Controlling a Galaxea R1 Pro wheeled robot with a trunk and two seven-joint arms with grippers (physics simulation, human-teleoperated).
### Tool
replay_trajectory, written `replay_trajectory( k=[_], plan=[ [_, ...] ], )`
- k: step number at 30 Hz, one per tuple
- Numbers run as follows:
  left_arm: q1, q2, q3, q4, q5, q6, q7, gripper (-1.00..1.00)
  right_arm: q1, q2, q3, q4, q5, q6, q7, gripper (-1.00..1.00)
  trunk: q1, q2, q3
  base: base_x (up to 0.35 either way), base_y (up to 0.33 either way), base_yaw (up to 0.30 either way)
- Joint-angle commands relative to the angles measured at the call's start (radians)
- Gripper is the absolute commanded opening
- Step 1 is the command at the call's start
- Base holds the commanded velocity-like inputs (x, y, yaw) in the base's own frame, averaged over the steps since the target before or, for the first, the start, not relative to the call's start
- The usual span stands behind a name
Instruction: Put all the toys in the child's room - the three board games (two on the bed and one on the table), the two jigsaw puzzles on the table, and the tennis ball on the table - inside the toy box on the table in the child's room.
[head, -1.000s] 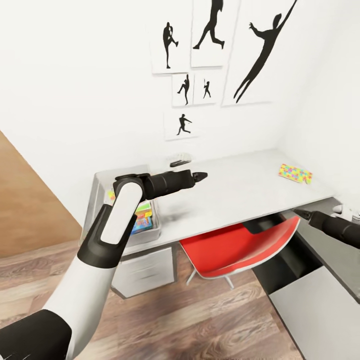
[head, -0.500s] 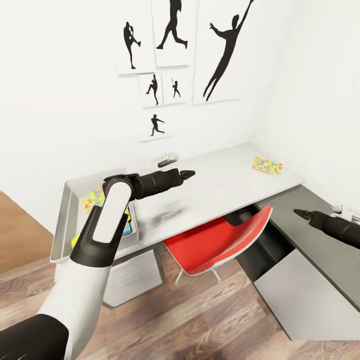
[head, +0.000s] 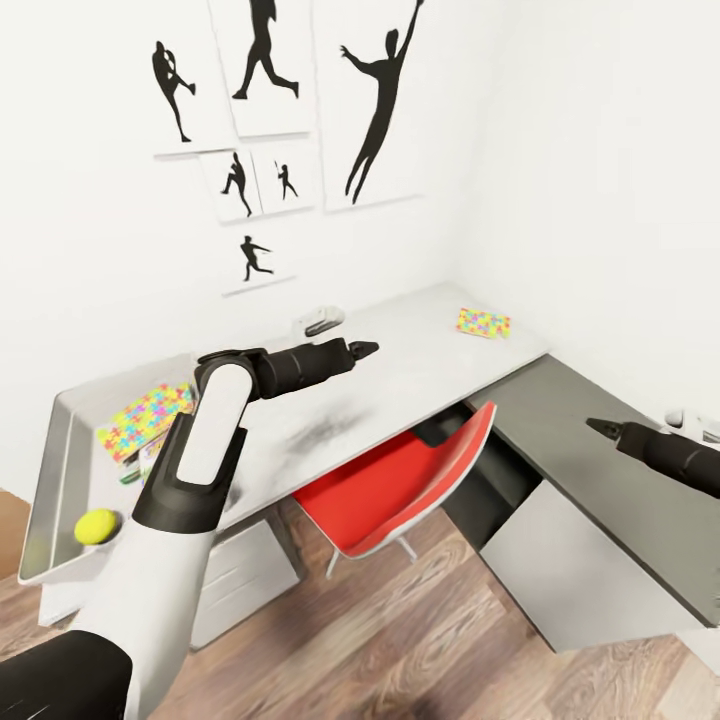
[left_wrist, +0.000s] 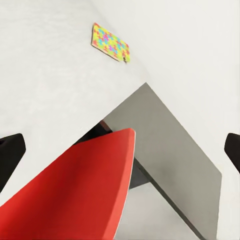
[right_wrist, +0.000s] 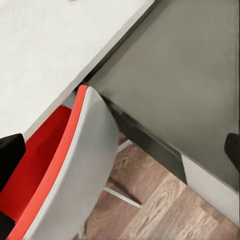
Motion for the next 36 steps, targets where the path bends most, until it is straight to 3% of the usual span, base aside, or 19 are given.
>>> replay_trajectory(
  k=[1,13,36],
  plan=[
    [-0.001,0.0,0.0,-0.001,0.011,0.002,0.01,1.0,-0.001,0.0,-0.001,-0.001,-0.003,0.005,-0.002,1.0,0.001,-0.002,-0.002,0.171,0.0,-0.286],
    [0.001,0.003,0.003,-0.002,0.009,0.004,0.012,1.0,-0.001,0.0,0.0,-0.001,-0.003,0.005,-0.002,1.0,0.001,-0.002,-0.002,0.216,-0.018,-0.287],
    [0.006,0.015,0.006,-0.002,0.01,0.006,0.011,1.0,-0.001,0.002,-0.001,-0.002,-0.002,0.021,-0.002,1.0,0.001,-0.002,0.002,0.027,-0.003,-0.287]
  ],
)
